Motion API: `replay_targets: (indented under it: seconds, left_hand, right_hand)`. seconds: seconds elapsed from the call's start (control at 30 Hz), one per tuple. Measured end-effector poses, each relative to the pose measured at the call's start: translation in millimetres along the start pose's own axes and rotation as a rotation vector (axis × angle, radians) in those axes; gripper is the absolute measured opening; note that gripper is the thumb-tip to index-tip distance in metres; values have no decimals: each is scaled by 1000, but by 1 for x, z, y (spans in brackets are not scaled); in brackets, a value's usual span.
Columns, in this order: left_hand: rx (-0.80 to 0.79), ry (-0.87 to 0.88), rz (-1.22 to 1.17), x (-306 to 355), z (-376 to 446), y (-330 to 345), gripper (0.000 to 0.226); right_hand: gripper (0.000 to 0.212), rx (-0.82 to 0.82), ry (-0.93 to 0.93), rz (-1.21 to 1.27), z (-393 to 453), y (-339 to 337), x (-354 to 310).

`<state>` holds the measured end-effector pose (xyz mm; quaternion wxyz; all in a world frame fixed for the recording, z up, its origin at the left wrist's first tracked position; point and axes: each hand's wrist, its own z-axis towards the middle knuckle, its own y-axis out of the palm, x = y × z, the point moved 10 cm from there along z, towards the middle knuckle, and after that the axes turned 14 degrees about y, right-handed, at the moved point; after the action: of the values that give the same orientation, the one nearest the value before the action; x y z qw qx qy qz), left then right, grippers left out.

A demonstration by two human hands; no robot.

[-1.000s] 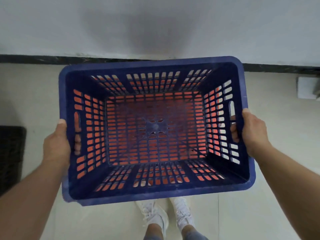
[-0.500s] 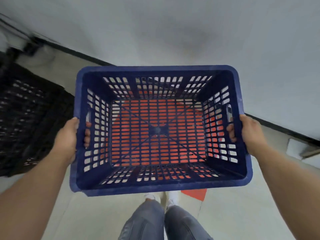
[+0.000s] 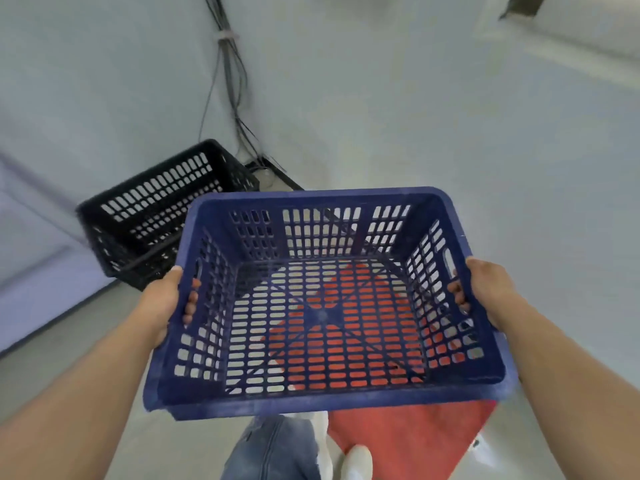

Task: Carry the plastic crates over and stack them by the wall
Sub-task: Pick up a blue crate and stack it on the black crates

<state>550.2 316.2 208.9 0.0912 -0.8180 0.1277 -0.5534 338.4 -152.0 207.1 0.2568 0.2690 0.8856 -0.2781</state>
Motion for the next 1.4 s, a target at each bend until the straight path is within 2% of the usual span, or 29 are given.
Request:
replay_targets:
  seconds: [0.23, 0.57, 0.83, 1.0, 1.4]
  left_hand:
    - [121, 11, -62, 25, -1, -92, 42]
    - [261, 54, -148, 65, 76, -218, 44]
    - [329, 56, -162, 106, 144, -292, 42]
    - [395, 60, -170, 122, 187, -315, 42]
    - [533, 30, -217, 130, 261, -306, 34]
  right_hand:
    - [34, -133, -104, -124, -32, 81, -91]
    - [37, -235, -235, -280, -62, 236, -226]
    - [32, -281, -348, -313, -96, 345, -326]
    - [34, -311, -390, -330, -92, 402, -379]
    - [41, -394, -403, -418, -29, 511, -471]
